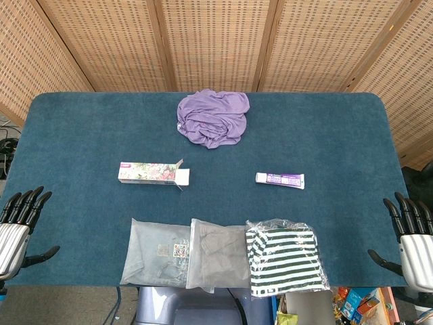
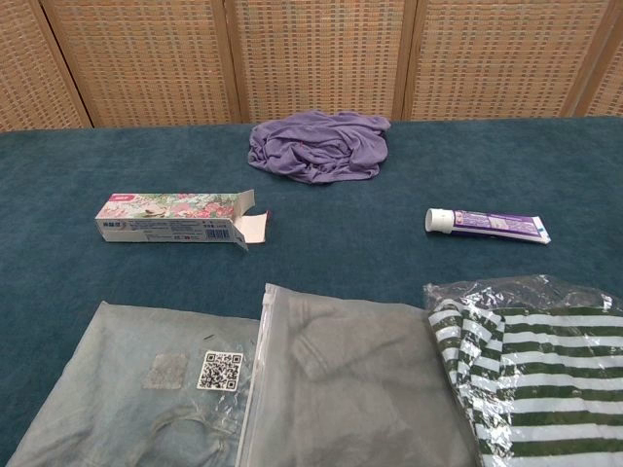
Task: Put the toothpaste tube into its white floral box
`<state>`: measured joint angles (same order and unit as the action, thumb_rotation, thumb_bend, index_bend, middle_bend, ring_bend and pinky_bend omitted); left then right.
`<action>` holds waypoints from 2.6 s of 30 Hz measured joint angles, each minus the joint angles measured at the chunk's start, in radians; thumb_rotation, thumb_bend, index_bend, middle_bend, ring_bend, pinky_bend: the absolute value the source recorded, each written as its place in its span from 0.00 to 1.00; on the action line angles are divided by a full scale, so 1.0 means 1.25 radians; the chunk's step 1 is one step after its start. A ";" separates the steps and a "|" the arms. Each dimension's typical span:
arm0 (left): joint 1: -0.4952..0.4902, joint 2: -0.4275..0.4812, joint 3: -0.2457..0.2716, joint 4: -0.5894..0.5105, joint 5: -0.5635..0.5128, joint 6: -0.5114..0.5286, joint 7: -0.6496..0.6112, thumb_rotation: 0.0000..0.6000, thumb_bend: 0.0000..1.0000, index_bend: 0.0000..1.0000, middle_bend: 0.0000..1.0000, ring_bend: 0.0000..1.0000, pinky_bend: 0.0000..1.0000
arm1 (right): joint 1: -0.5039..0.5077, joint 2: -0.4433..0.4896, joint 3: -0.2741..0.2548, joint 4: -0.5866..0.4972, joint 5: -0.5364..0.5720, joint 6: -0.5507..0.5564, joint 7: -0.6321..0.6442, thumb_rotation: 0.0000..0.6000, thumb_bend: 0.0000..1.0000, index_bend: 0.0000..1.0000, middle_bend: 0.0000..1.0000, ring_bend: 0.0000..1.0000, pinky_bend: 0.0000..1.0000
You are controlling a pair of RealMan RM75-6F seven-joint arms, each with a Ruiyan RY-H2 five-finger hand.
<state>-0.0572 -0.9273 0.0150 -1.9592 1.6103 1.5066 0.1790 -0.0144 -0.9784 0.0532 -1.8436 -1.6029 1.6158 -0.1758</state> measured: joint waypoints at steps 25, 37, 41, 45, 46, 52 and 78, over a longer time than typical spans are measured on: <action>-0.017 -0.019 -0.036 -0.003 -0.091 -0.025 0.010 1.00 0.11 0.00 0.00 0.00 0.00 | 0.269 -0.075 0.113 0.083 0.177 -0.374 0.097 1.00 0.08 0.20 0.28 0.19 0.22; -0.048 -0.042 -0.073 0.001 -0.189 -0.058 0.061 1.00 0.11 0.00 0.00 0.00 0.00 | 0.475 -0.265 0.169 0.205 0.462 -0.544 -0.108 1.00 0.28 0.23 0.28 0.20 0.24; -0.050 -0.045 -0.077 0.001 -0.199 -0.058 0.066 1.00 0.11 0.00 0.00 0.00 0.00 | 0.501 -0.312 0.169 0.251 0.517 -0.561 -0.138 1.00 0.30 0.25 0.29 0.20 0.30; -0.053 -0.046 -0.079 0.001 -0.209 -0.062 0.069 1.00 0.11 0.00 0.00 0.00 0.00 | 0.530 -0.352 0.165 0.300 0.567 -0.582 -0.167 1.00 0.30 0.26 0.30 0.21 0.30; -0.055 -0.046 -0.079 0.001 -0.212 -0.064 0.069 1.00 0.11 0.00 0.00 0.00 0.00 | 0.539 -0.365 0.165 0.317 0.583 -0.587 -0.174 1.00 0.30 0.26 0.30 0.21 0.30; -0.066 -0.040 -0.086 0.003 -0.235 -0.083 0.060 1.00 0.11 0.00 0.00 0.00 0.00 | 0.595 -0.451 0.167 0.443 0.652 -0.609 -0.219 1.00 0.30 0.27 0.31 0.22 0.30; -0.084 -0.043 -0.091 0.012 -0.279 -0.102 0.058 1.00 0.11 0.00 0.00 0.00 0.00 | 0.638 -0.573 0.128 0.663 0.597 -0.654 -0.176 1.00 0.67 0.58 0.60 0.45 0.47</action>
<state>-0.1623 -0.9813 -0.0990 -1.9441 1.2611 1.3796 0.2517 0.7836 -1.6948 0.2132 -1.0145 -0.8572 0.7979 -0.3964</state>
